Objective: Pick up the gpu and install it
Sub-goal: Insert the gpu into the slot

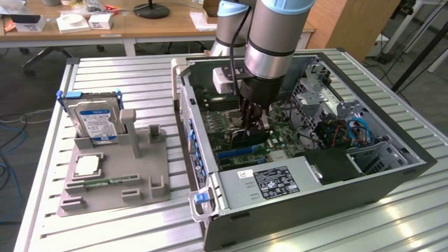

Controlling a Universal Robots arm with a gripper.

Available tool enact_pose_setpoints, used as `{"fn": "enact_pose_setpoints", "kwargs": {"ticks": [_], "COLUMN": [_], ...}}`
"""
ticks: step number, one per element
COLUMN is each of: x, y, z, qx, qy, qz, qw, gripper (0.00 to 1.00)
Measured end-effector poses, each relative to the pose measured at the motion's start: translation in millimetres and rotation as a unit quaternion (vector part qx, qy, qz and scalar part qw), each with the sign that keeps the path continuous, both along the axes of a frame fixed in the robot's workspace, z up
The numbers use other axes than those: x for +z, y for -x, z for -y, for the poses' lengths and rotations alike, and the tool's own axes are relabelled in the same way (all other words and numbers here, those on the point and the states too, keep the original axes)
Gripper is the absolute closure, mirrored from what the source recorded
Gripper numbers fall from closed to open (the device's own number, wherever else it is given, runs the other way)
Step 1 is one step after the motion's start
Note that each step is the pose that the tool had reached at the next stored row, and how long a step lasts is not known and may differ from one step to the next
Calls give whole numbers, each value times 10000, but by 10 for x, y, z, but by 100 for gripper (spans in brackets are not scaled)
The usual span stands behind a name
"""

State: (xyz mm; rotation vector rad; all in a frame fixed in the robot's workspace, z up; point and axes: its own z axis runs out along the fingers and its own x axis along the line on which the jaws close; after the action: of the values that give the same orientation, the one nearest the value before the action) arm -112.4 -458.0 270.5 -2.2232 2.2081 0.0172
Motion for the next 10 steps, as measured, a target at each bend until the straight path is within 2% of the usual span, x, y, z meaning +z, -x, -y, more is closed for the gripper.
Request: {"fn": "enact_pose_setpoints", "kwargs": {"ticks": [10], "x": [-13], "y": [0], "z": [1], "qx": [0], "qy": [0], "qz": [0], "qw": [10000], "gripper": [73]}}
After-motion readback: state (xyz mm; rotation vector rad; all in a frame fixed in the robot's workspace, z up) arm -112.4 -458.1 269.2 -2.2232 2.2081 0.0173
